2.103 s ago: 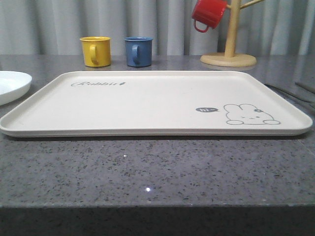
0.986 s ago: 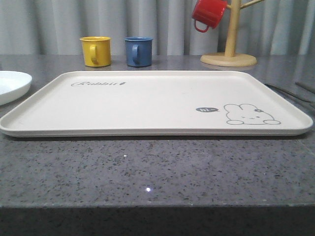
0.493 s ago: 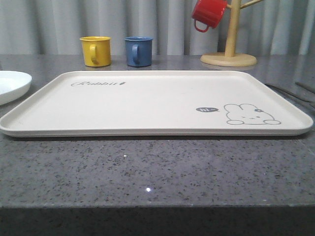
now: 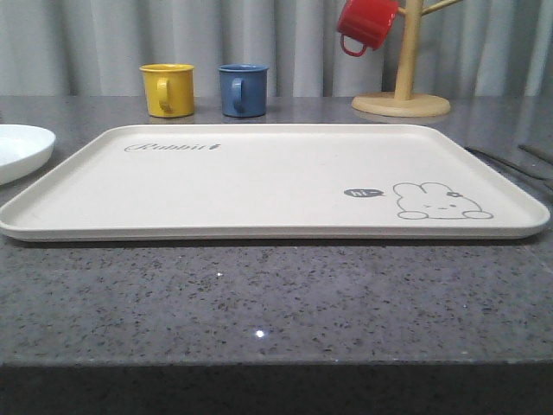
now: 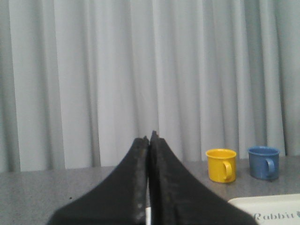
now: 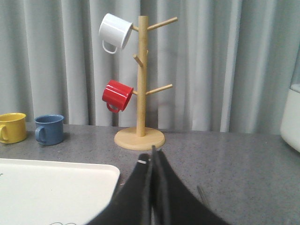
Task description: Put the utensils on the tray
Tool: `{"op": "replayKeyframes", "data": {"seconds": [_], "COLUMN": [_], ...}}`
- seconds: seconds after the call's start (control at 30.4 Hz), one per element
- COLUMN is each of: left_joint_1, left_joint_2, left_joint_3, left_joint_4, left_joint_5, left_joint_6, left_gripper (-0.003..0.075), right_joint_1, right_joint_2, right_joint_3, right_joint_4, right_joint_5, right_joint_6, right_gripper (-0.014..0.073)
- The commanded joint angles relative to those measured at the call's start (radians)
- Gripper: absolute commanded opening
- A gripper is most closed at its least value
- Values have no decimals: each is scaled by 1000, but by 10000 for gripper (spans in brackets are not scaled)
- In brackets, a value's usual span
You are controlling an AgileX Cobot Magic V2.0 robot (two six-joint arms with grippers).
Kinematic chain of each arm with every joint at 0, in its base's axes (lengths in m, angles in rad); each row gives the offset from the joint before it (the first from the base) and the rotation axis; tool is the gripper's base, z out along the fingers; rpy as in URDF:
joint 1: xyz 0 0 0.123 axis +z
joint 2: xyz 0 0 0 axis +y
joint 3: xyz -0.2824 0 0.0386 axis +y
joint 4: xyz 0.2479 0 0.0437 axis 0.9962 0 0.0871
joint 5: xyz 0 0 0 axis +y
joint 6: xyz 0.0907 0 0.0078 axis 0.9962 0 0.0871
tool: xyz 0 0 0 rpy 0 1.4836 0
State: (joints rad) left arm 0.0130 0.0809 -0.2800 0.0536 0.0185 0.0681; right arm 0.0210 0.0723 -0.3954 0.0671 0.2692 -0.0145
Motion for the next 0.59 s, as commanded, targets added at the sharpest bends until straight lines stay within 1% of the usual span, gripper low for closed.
{"op": "replayKeyframes", "data": {"seconds": [0.0, 0.07, 0.16, 0.26, 0.43, 0.49, 0.56], "left_joint_1": [0, 0, 0, 0, 0, 0, 0], "left_joint_2": [128, 210, 300, 336, 342, 342, 342], "left_joint_3": [-123, -176, -215, -225, -225, -225, -225], "left_joint_4": [8, 8, 8, 8, 8, 8, 8], "left_joint_5": [87, 139, 143, 120, 113, 115, 115], "left_joint_6": [-7, -7, -7, -7, -7, -7, -7], "left_gripper": [-18, -18, -18, -18, -13, 26, 94], "right_joint_1": [-5, -5, -5, -5, -5, -5, -5], "right_joint_2": [119, 197, 279, 305, 305, 305, 305], "right_joint_3": [-109, -142, -154, -154, -154, -154, -154], "right_joint_4": [4, 4, 4, 4, 4, 4, 4], "right_joint_5": [16, 38, 37, 29, 28, 28, 28], "right_joint_6": [-8, -8, -8, -8, -8, -8, -8], "right_gripper": [-67, -67, -67, -67, -62, -35, 12]}}
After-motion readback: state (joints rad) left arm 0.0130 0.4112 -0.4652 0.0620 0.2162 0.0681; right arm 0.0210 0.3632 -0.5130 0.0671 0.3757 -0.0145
